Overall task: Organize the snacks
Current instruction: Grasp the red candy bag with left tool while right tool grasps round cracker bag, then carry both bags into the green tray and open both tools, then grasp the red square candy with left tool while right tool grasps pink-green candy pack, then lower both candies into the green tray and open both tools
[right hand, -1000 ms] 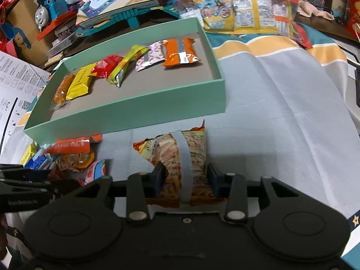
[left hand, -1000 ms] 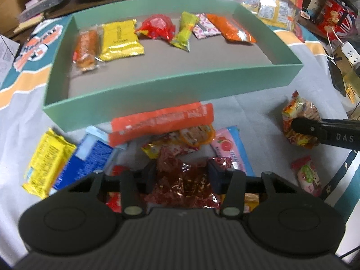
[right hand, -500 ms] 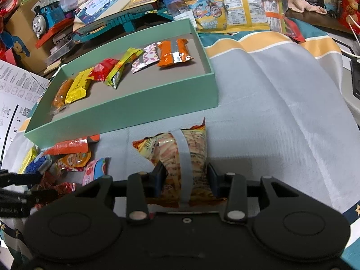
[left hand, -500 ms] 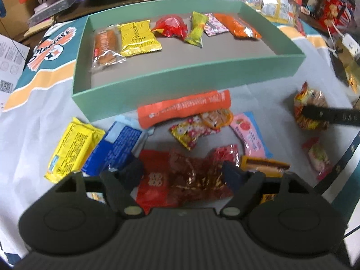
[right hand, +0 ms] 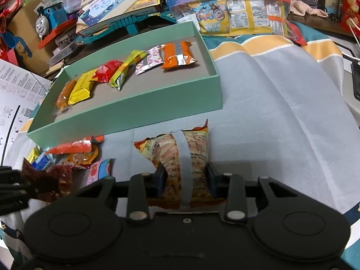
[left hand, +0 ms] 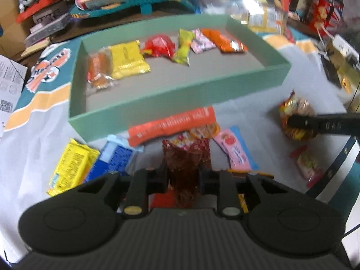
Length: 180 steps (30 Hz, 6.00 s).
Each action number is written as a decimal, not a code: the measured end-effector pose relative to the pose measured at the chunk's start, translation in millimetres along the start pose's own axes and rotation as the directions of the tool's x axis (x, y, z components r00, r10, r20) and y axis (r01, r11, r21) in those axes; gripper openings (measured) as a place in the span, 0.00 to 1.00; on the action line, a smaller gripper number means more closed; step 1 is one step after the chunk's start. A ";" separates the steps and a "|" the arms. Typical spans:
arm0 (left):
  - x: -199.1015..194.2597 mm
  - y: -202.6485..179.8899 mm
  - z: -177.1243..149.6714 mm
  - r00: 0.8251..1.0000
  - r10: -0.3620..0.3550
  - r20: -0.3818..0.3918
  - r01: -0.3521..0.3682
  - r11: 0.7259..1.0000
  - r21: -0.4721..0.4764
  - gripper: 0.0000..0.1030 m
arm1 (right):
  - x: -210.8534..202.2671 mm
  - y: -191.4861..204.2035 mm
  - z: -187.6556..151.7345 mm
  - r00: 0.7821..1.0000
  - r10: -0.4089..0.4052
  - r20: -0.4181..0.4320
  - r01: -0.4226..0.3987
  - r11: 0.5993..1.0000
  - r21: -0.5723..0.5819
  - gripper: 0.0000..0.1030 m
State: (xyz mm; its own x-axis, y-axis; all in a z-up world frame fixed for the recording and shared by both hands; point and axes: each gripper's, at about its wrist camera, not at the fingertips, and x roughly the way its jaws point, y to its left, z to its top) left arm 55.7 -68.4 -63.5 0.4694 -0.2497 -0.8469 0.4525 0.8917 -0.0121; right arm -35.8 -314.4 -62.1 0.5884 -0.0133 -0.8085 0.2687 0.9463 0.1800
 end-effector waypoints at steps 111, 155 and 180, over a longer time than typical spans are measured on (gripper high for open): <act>14.5 5.1 -31.7 0.998 -0.031 -0.051 0.031 0.999 -0.010 0.33 | -8.3 34.2 -50.1 0.998 -0.055 -0.027 0.051 0.990 -0.129 0.27; 40.9 99.6 95.0 0.996 0.083 0.032 -0.076 0.983 -0.166 0.47 | 65.8 68.2 128.9 0.997 0.074 0.011 -0.073 0.994 -0.081 0.33; -39.3 63.2 73.3 0.983 0.102 0.151 -0.077 0.984 -0.160 1.00 | -33.7 76.8 100.3 0.982 0.109 0.152 -0.095 0.991 -0.097 1.00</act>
State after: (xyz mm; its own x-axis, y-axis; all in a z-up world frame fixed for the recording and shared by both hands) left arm 121.4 -29.9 8.0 0.6219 -0.2118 -0.7539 0.2875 0.9572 -0.0318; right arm 41.5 -273.7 35.1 0.7233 0.0410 -0.6894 0.1363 0.9701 0.2007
